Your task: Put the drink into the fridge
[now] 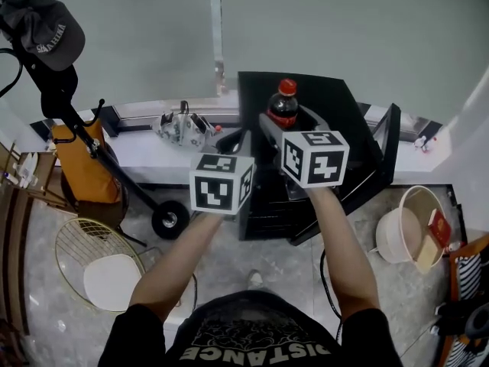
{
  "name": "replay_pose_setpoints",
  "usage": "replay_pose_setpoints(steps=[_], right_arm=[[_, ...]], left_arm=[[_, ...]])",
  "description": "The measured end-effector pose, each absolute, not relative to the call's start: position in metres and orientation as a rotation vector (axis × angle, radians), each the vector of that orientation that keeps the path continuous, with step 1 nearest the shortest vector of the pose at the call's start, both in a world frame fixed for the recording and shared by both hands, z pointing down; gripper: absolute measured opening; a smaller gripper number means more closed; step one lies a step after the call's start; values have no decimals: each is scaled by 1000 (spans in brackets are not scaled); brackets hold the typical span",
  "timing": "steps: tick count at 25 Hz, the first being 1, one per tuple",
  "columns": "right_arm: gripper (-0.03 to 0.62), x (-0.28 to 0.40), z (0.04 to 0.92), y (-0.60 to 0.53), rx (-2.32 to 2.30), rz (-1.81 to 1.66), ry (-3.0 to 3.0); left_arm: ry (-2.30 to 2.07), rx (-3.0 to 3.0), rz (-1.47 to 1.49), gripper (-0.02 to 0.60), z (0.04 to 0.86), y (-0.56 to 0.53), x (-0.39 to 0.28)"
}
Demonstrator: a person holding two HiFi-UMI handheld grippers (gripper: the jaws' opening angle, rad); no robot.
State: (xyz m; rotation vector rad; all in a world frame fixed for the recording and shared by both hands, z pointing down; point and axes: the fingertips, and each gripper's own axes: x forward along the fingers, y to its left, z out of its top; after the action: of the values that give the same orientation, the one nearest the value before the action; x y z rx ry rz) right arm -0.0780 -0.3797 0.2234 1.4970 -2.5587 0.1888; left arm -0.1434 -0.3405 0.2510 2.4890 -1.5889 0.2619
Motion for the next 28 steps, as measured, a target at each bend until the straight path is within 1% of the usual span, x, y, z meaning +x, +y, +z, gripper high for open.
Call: replay_pose_setpoints(steps=[3,4,13,28], right_arm=[[327,-80,228,-385,1473,159,-2541],[313,-80,228,-384,1463,154,-2542],[310,-78,224,-372,1478,156,-2560],[310,-61,218,-299,1597,151,-2524]], left_arm=[[-1597,2482,265,6,253,-342,-146],[-1598,2480,267,6,253,-342,-146],[-1570,2497,269,5,255,-331,-146],[-1415,2586,276,6,263,-269,-122]])
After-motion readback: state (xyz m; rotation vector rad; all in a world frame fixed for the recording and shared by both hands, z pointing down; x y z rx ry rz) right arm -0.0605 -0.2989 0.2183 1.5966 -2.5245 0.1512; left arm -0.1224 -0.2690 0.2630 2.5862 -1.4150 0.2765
